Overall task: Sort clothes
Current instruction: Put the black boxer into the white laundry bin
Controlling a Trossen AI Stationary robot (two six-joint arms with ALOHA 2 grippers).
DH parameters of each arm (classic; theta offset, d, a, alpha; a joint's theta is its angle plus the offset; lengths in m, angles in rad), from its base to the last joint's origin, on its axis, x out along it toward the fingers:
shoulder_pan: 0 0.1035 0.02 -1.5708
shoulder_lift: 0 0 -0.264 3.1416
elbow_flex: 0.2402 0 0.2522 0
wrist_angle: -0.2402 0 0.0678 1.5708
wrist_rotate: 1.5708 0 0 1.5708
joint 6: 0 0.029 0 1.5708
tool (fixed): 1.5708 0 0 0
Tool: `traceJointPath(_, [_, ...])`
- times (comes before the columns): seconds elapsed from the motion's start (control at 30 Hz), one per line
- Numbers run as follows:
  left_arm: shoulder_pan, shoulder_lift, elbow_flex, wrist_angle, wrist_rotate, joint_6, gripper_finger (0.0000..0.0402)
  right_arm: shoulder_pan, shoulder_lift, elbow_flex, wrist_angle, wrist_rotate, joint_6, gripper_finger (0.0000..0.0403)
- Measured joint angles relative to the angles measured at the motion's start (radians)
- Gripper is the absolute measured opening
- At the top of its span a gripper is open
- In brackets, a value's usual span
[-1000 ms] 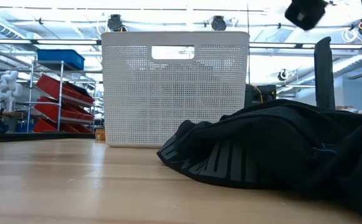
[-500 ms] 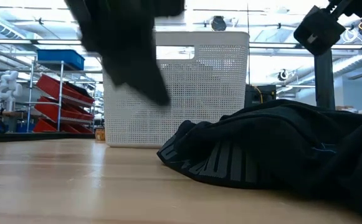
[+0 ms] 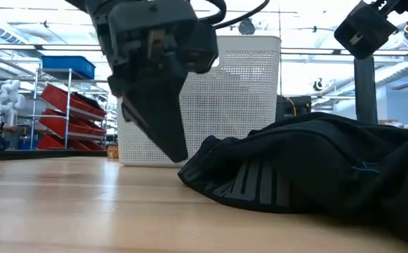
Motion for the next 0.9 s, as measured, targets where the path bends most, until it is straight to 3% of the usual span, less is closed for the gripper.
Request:
traceJointPath(0.33, [0.035,-0.009,0.030,-0.073,0.023,0.083,0.0040,0.000,0.000,0.000,-0.001,0.001,-0.012,0.0270])
traceJointPath(0.5, [0.040,-0.009,0.030,-0.069,0.014,0.080,0.0104,0.000,0.000,0.000,-0.004,0.000,-0.017,0.0270])
traceJointPath(0.7, [0.030,-0.009,0.030,-0.066,-0.088,0.111,0.0199,0.000,0.000,0.000,-0.019,0.000,-0.019,0.0270])
traceJointPath(0.9, [0.015,-0.008,0.029,-0.011,-0.074,0.139,0.0258,0.000,0.000,0.000,-0.019,0.000,-0.019,0.0270])
